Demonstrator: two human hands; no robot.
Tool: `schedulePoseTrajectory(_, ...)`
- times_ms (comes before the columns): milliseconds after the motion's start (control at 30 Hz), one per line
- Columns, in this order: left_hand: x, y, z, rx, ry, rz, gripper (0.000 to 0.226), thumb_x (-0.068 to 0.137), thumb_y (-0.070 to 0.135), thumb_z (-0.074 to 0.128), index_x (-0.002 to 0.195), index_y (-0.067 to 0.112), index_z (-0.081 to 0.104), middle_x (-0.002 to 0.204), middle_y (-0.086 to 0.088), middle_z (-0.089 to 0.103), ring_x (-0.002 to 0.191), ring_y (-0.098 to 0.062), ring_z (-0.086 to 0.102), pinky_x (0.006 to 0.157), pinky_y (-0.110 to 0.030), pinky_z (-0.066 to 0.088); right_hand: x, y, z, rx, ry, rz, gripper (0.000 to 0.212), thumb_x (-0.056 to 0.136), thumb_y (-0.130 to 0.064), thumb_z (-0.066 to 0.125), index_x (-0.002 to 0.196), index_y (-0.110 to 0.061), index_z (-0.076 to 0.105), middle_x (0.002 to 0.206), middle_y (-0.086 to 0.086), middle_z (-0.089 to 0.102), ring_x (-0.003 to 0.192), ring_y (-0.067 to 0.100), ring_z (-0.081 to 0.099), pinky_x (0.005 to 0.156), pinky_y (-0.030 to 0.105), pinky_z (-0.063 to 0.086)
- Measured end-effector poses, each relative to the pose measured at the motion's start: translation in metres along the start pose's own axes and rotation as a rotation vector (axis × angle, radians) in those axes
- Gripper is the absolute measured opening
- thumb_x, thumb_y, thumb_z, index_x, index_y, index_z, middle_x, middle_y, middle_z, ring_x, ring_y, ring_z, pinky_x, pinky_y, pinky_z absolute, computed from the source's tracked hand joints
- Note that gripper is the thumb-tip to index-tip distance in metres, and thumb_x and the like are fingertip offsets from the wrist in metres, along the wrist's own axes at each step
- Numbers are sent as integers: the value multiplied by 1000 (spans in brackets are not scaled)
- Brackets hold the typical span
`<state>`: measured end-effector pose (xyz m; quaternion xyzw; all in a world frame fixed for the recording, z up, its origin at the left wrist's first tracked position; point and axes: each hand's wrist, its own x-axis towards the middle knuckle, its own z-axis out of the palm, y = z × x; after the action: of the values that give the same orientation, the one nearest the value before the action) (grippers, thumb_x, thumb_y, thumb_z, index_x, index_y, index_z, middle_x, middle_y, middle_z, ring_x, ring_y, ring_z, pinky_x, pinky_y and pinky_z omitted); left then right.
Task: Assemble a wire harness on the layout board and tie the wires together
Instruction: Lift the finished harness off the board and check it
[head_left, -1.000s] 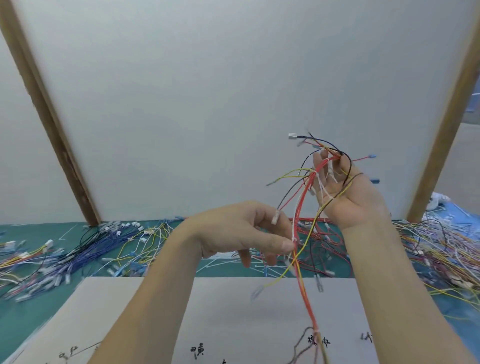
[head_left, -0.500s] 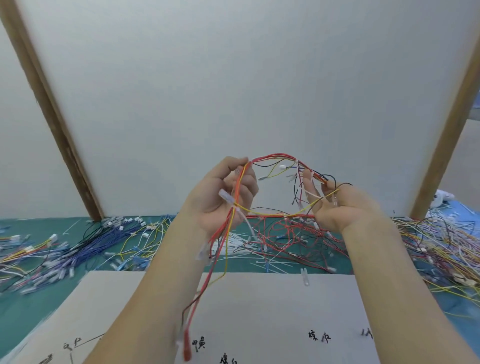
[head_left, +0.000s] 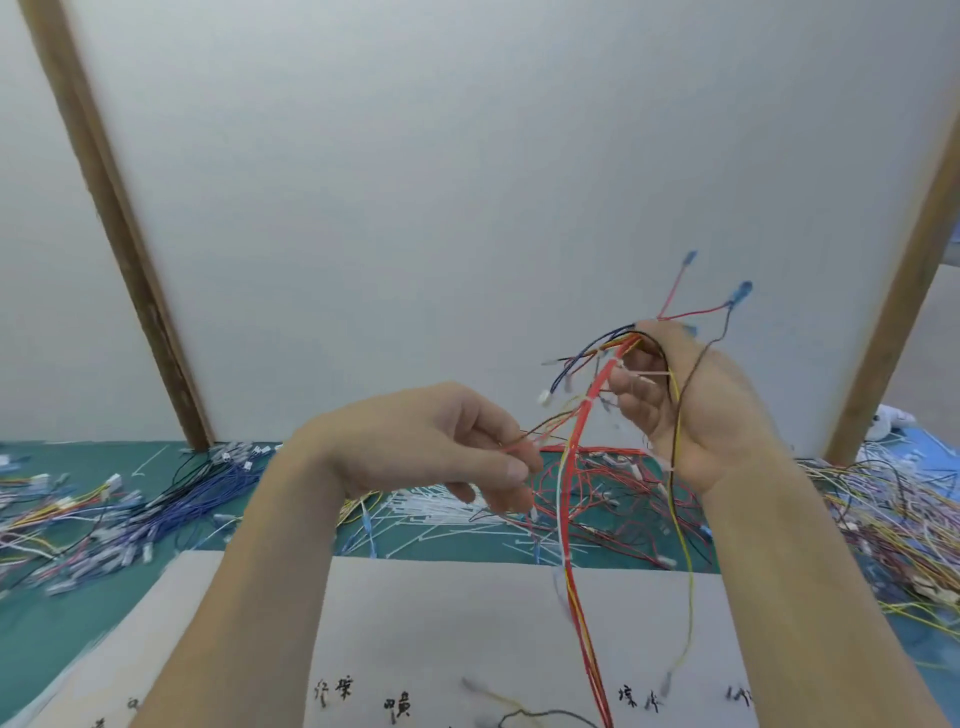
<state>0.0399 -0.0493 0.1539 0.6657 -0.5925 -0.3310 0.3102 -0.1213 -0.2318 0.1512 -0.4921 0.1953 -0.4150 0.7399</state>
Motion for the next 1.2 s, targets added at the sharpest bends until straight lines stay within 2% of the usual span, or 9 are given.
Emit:
schedulePoseTrajectory(100,-12,1,-10,168,133,-38,48,87,27,82,132,34,64,110,15,77,101,-3,71,93,-33,54,-8,5,12,-195,-43,-105,21,102,-19,58,84,-8,63,59,0,62,42,15,64,36,20,46)
schedulePoseTrajectory(233,-4,9,-7,-93,540,189,39,88,18,81,121,35,71,103,7,76,83,-7,69,71,-28,55,-18,14,25,-426,-9,-253,17,96,-19,65,82,-9,61,55,3,65,43,24,68,38,26,45)
schedulePoseTrajectory(433,34,4,24,-174,351,252,38,100,-1,60,132,20,63,120,0,68,91,-14,72,77,-29,60,-25,22,35,-1087,-106,-448,25,100,-30,59,79,-17,66,73,5,71,71,29,70,69,46,59)
schedulePoseTrajectory(600,36,-18,11,-320,262,269,48,97,-10,50,133,17,66,130,-5,69,105,-21,71,94,-47,60,-29,16,31,-1297,-277,-420,41,105,-28,50,65,-18,54,56,-6,48,51,10,47,49,28,32)
schedulePoseTrajectory(733,45,-28,14,-402,216,302,51,87,-14,67,129,16,68,124,-12,71,103,-27,70,98,-49,58,-32,20,35,-1240,-302,-448,44,102,-28,53,61,-14,56,49,-11,50,45,6,44,45,21,33)
schedulePoseTrajectory(867,52,-32,18,-441,279,300,23,92,-2,71,100,19,77,99,-6,76,87,-20,74,81,-36,62,-27,23,33,-1165,-278,-422,51,102,-37,57,55,-18,55,48,-6,50,45,7,39,48,23,28)
schedulePoseTrajectory(1033,59,-41,16,-665,464,182,27,97,-9,56,115,3,72,102,-17,76,82,-27,75,68,-34,65,-25,16,30,-677,-303,-126,48,102,-52,54,91,-12,80,88,4,79,86,18,76,69,36,65)
schedulePoseTrajectory(1133,62,-46,10,-907,588,161,20,100,-4,54,117,-2,64,98,-13,74,71,-21,75,63,-32,65,-27,15,25,-904,-174,-303,28,97,-42,67,83,-21,79,78,1,76,75,20,73,80,50,63)
schedulePoseTrajectory(1200,61,-47,4,-1082,628,195,18,100,-5,52,114,0,62,93,-11,74,67,-20,75,62,-31,64,-32,8,21,-987,-170,-343,17,92,-41,71,80,-30,76,71,-10,73,65,17,72,72,47,64)
